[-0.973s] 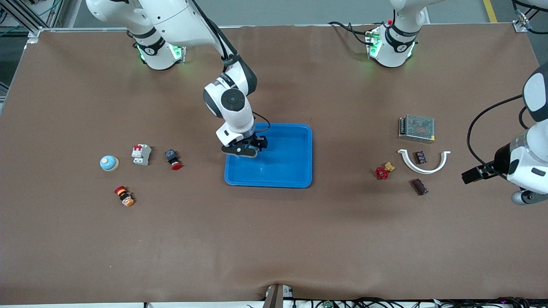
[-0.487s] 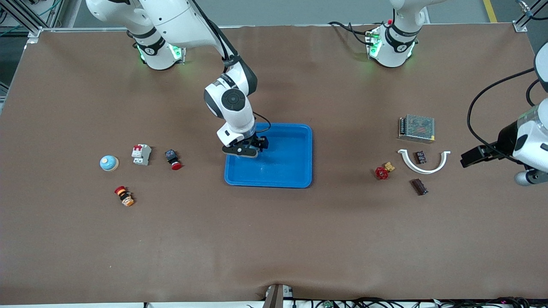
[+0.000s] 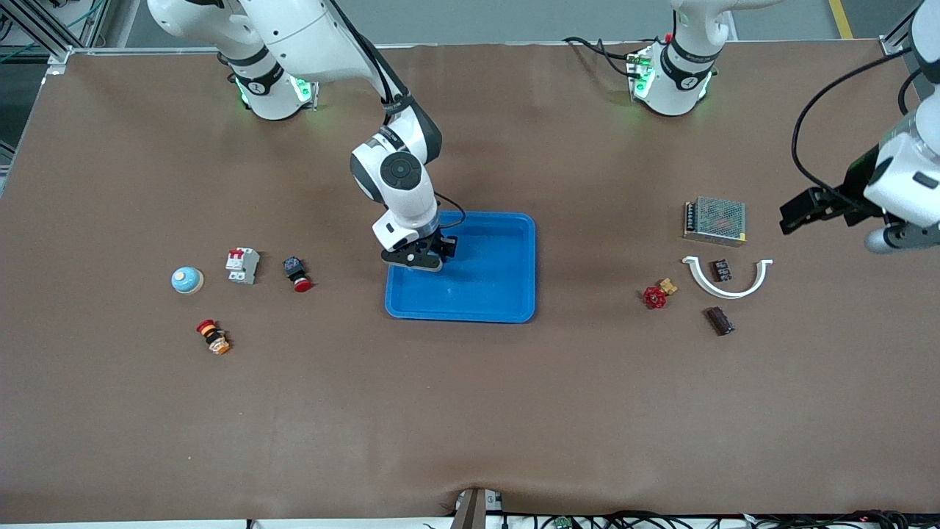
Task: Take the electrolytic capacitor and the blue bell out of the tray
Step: 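Grasp the second bell with the right gripper while the left gripper withdraws, then carry the held bell with the right gripper toward the red button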
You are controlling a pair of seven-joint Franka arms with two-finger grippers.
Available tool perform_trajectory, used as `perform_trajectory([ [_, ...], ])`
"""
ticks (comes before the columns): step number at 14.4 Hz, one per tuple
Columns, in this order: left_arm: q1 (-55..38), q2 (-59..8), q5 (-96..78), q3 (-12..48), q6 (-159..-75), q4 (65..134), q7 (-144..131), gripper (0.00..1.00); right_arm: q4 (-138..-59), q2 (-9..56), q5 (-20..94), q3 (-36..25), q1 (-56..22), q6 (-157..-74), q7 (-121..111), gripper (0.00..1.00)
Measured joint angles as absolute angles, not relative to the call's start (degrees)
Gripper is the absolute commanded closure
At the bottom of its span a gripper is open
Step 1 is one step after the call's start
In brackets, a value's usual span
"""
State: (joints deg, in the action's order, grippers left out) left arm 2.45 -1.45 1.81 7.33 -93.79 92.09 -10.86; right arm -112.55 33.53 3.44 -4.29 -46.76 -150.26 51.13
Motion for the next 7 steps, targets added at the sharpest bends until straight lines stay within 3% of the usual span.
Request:
perform_trajectory([
  [3, 1.0, 2.84, 1.35, 6.0, -93.79, 96.24, -10.08, 0.0, -111.49, 33.16, 3.42, -4.2, -46.86, -147.5, 51.13, 0.58],
  [7, -1.87, 5.65, 1.32, 3.51, -93.66, 99.15, -10.03, 0.0, -105.8, 28.71, 3.26, -4.35, -46.91, -132.98, 49.97, 0.58],
])
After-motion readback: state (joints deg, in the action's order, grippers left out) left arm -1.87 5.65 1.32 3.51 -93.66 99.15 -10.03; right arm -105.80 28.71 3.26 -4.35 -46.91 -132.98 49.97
